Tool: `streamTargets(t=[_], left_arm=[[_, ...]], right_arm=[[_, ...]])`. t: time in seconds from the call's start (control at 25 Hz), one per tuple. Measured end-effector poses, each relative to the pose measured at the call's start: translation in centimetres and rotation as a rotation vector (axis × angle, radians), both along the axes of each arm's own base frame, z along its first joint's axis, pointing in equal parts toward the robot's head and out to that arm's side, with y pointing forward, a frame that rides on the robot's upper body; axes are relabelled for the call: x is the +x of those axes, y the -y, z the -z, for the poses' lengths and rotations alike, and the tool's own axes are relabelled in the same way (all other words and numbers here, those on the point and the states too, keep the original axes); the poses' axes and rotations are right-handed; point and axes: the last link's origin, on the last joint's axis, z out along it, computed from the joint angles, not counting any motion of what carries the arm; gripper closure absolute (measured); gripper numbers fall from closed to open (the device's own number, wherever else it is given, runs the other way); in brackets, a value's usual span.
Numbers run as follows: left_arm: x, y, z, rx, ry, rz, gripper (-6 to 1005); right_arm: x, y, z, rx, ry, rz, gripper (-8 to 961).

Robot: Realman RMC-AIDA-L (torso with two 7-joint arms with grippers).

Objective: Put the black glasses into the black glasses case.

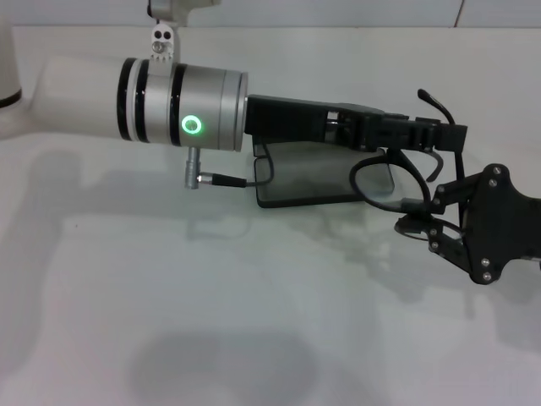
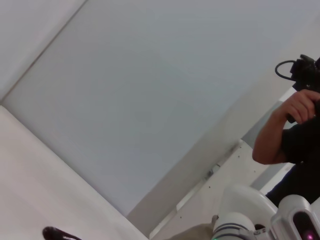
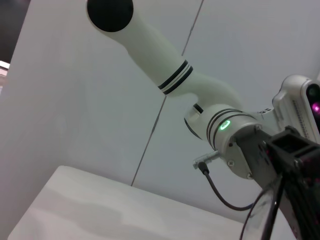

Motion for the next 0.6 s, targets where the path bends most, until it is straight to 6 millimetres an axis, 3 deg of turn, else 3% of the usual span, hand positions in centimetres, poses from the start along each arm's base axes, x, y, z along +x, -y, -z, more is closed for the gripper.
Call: streamTargets(t=[0.6], left_arm=[[-0.9,-0.3,-1.8,0.052,0.104,-0.063,352]], right_arm=[[0.1,0.3,-0.1,0.032,-0.003,-0.041,846]])
